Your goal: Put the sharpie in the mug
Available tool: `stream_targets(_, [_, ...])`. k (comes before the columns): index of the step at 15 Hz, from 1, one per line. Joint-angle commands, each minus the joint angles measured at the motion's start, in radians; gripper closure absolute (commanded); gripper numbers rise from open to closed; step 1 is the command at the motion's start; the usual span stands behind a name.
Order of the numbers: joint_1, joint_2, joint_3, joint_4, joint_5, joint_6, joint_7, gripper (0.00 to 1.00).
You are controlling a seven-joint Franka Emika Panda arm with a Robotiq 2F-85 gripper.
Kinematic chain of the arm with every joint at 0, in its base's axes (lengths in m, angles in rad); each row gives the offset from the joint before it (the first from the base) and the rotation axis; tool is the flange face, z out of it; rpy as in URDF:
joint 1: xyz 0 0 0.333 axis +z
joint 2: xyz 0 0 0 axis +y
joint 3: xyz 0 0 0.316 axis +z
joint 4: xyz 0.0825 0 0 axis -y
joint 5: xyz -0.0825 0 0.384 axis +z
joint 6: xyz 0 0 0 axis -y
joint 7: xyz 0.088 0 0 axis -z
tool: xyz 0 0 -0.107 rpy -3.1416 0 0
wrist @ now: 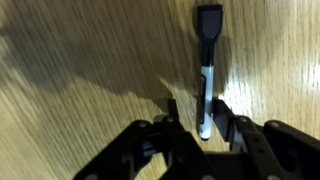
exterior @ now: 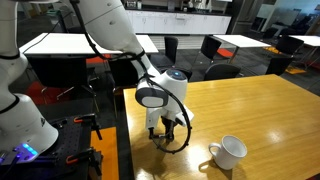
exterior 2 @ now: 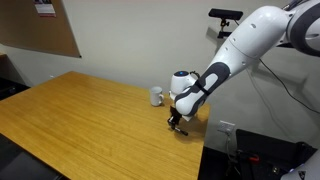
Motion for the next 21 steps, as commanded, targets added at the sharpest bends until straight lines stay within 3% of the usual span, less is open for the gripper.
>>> stream_targets(1, [-0.002, 0.01, 0.005, 0.022, -0.013, -0.014, -0.002, 0.6])
stream_targets(3, [0.0, 0.013, 0.004, 0.025, -0.014, -0.014, -0.001, 0.83])
stream_targets(6, [0.0, 0.016, 0.004, 0.028, -0.014, -0.014, -0.001, 1.0])
stream_targets(16, [0.013, -0.025, -0.008, 0.026, -0.003, 0.034, 0.045, 0.97])
stream_targets(21, [0.046, -0.044, -0.046, 0.026, -0.022, 0.144, 0.127, 0.97])
